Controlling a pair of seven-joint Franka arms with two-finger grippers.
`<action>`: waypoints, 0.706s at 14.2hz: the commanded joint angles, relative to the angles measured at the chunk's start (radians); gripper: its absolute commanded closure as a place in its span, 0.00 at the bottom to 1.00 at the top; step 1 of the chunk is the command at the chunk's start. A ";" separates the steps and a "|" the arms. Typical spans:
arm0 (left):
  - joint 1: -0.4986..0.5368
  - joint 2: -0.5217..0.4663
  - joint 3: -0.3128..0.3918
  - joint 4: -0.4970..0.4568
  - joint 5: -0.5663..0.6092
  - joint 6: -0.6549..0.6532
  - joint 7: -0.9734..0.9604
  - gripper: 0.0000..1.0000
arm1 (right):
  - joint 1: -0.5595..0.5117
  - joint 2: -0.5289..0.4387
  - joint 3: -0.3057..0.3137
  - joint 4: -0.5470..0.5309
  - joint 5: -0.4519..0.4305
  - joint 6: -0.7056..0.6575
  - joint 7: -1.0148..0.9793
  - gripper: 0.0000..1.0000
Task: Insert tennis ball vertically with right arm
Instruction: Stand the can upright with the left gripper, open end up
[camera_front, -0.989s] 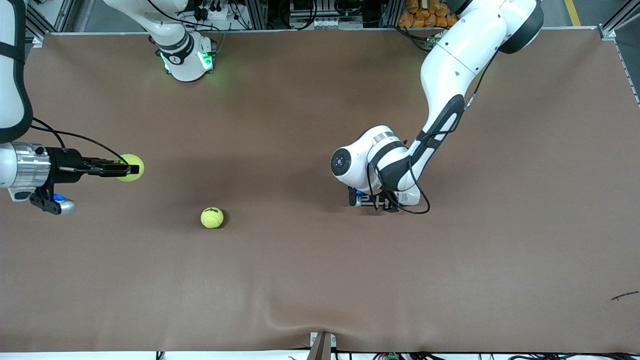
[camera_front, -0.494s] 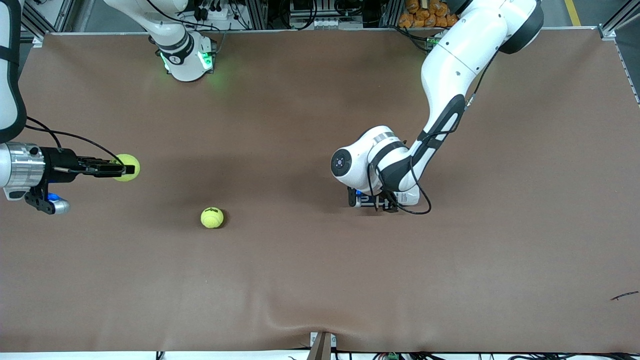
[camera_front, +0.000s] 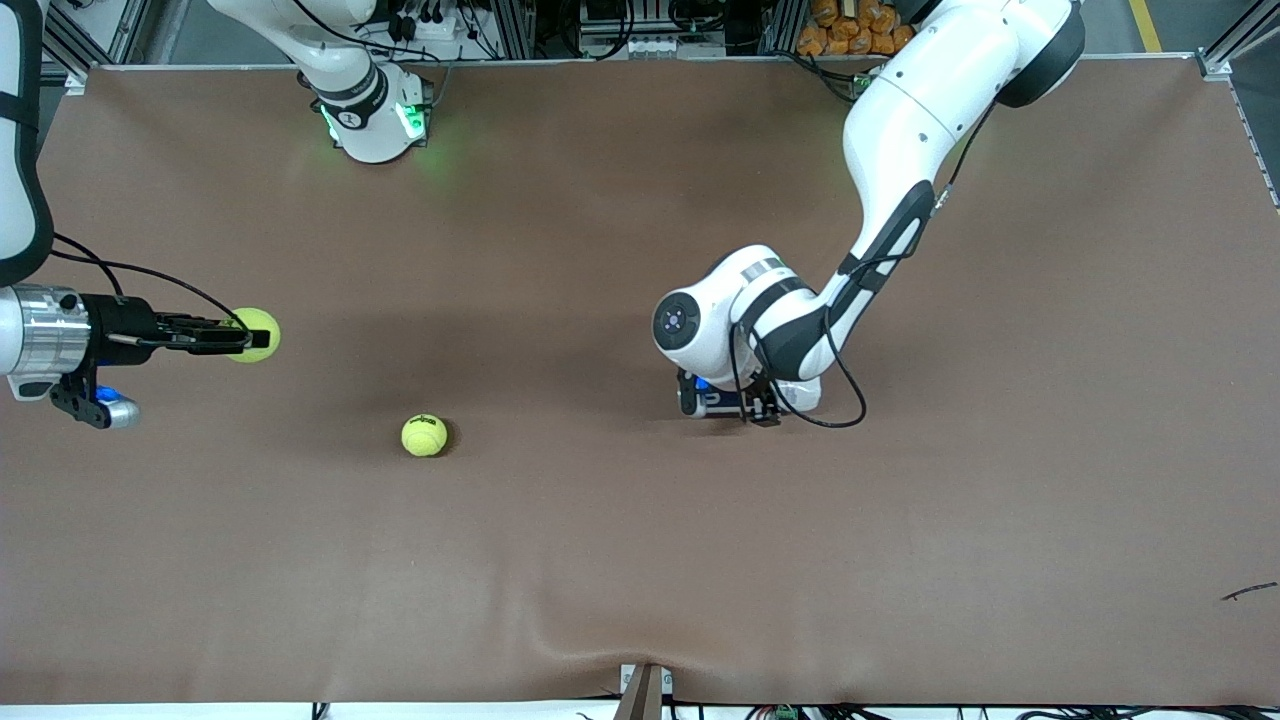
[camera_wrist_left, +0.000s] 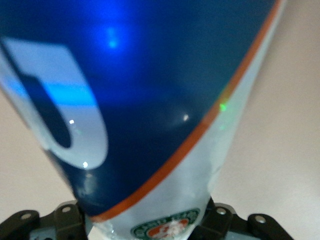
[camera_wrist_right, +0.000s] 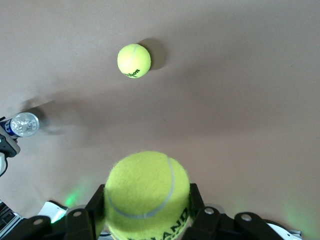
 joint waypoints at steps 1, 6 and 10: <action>-0.006 -0.018 -0.026 0.054 -0.053 0.002 -0.006 0.22 | -0.010 -0.016 0.005 -0.010 0.003 -0.009 0.014 0.97; 0.004 -0.025 -0.050 0.065 -0.151 0.266 -0.015 0.22 | 0.030 -0.007 0.008 -0.016 0.006 0.038 0.017 0.97; -0.009 -0.015 -0.047 0.063 -0.249 0.571 -0.061 0.22 | 0.022 0.010 0.010 -0.021 0.023 0.076 0.015 0.97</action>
